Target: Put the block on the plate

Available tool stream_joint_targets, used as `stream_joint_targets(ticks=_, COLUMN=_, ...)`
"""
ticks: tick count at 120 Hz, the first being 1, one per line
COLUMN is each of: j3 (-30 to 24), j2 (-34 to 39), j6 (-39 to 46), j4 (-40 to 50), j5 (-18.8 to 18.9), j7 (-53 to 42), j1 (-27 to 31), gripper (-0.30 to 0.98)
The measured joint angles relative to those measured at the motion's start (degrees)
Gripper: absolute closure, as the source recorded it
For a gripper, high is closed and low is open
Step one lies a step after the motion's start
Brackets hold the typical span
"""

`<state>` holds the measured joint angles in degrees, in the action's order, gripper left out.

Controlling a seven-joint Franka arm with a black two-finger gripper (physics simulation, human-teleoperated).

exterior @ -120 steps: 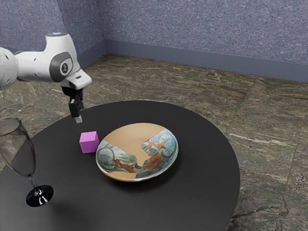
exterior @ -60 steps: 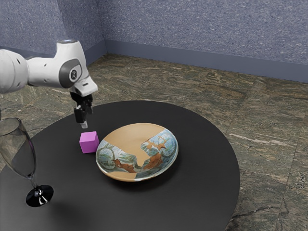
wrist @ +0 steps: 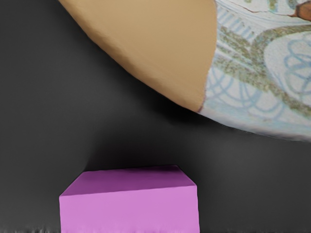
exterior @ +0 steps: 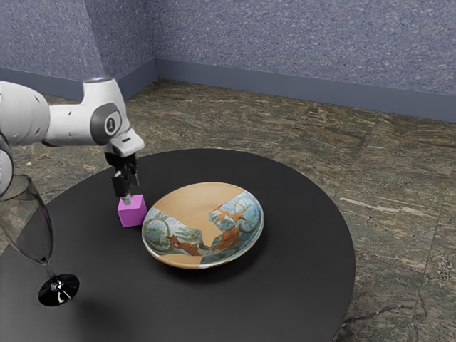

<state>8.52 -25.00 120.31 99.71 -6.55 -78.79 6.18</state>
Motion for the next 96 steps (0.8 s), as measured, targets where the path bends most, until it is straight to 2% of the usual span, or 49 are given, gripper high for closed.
stream_joint_targets(ticks=64, j3=-0.2, j2=-6.5, j6=2.8, j4=0.2, j5=-1.9, j7=0.2, j1=1.1, gripper=0.01)
stream_joint_targets(ticks=84, j3=-0.3, j2=-6.3, j6=3.4, j4=0.3, j5=-2.0, j7=0.5, j1=0.9, gripper=0.22)
stream_joint_targets(ticks=96, j3=-0.3, j2=-6.3, j6=3.6, j4=0.4, j5=-2.1, j7=0.6, j1=0.9, gripper=0.30)
